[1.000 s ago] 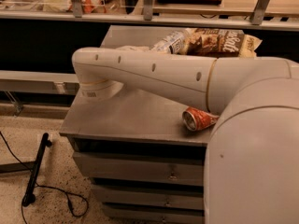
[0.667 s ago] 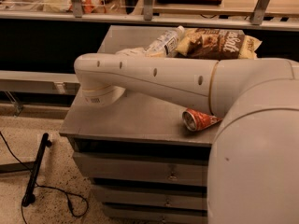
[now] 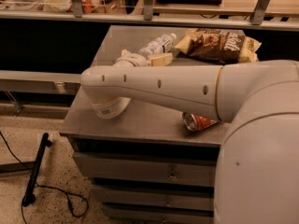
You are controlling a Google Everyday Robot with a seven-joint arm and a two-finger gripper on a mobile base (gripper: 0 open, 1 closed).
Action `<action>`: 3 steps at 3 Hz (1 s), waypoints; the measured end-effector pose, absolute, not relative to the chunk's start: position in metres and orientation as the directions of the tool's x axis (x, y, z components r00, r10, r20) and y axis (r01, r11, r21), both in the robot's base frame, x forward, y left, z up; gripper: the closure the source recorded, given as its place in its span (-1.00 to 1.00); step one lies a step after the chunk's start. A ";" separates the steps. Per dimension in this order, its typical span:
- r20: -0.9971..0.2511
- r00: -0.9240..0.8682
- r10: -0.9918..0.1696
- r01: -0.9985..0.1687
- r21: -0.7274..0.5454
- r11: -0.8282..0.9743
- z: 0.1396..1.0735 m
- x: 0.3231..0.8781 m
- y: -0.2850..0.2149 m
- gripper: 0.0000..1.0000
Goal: Move blue plastic bottle near brown chip bag
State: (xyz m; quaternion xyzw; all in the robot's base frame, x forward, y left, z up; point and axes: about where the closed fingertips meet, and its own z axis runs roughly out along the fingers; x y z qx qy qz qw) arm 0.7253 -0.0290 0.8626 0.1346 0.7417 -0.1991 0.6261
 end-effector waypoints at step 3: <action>-0.992 -0.102 -0.076 0.204 -0.096 0.974 0.885 0.692 -0.022 -1.00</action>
Offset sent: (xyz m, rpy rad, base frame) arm -0.0313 0.0111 0.0265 -0.0391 -0.0647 0.2891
